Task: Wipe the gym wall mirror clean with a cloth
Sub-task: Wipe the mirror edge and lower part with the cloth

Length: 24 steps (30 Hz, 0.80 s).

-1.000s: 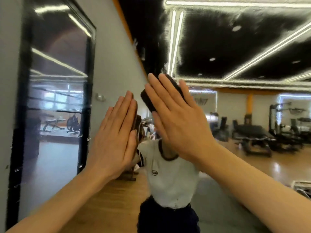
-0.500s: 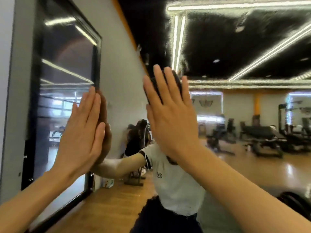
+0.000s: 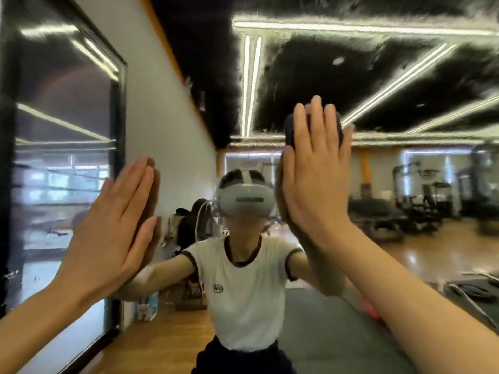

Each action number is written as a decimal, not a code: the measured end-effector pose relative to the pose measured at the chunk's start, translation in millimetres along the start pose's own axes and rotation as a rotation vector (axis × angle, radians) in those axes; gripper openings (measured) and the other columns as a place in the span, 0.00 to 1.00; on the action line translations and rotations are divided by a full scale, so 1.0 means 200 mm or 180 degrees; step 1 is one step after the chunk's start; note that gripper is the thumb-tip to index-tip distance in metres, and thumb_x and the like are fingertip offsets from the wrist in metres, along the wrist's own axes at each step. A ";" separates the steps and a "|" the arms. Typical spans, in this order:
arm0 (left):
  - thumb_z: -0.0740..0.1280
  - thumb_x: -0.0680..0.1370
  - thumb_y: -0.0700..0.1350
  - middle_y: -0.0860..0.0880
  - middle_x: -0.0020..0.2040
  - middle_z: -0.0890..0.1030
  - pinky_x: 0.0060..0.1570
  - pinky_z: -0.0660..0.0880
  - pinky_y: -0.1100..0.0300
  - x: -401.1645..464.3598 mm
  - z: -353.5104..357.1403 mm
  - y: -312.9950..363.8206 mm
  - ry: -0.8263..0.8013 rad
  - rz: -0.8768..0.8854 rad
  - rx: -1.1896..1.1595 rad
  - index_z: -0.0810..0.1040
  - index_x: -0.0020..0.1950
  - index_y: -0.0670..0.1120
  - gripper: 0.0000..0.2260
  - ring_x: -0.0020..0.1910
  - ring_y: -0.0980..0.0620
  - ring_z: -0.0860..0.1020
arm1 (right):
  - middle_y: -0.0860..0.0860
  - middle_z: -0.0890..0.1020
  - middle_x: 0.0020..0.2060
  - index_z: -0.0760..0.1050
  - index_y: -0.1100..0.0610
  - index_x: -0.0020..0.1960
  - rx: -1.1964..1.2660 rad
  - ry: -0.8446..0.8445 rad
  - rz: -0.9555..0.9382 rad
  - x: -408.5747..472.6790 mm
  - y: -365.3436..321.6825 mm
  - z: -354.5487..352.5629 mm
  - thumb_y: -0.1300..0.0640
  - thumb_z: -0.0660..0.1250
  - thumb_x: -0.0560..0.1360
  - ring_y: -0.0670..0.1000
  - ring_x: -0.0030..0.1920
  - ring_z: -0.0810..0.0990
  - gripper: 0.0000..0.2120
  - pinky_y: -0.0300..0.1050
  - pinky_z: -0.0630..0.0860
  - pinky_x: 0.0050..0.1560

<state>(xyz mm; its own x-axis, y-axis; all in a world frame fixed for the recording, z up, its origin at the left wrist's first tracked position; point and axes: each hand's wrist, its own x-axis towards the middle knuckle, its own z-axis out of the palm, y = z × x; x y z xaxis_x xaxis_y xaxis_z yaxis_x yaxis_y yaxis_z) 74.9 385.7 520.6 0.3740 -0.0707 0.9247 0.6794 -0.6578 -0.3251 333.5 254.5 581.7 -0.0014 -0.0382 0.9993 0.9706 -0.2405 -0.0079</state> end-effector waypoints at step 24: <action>0.51 0.83 0.52 0.44 0.83 0.52 0.80 0.41 0.58 -0.06 -0.01 -0.10 0.0116 0.0062 -0.0155 0.51 0.83 0.41 0.30 0.82 0.49 0.49 | 0.55 0.54 0.81 0.53 0.55 0.82 -0.0029 -0.0428 -0.0517 0.12 -0.34 0.07 0.55 0.53 0.84 0.56 0.81 0.49 0.27 0.57 0.40 0.78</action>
<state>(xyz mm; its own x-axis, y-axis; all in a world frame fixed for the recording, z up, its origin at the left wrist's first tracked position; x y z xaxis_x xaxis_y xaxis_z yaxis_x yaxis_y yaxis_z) 54.6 398.4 516.1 0.3628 -0.1105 0.9253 0.6405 -0.6917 -0.3338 269.8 283.0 606.5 -0.1250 0.1313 0.9834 0.9580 -0.2417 0.1540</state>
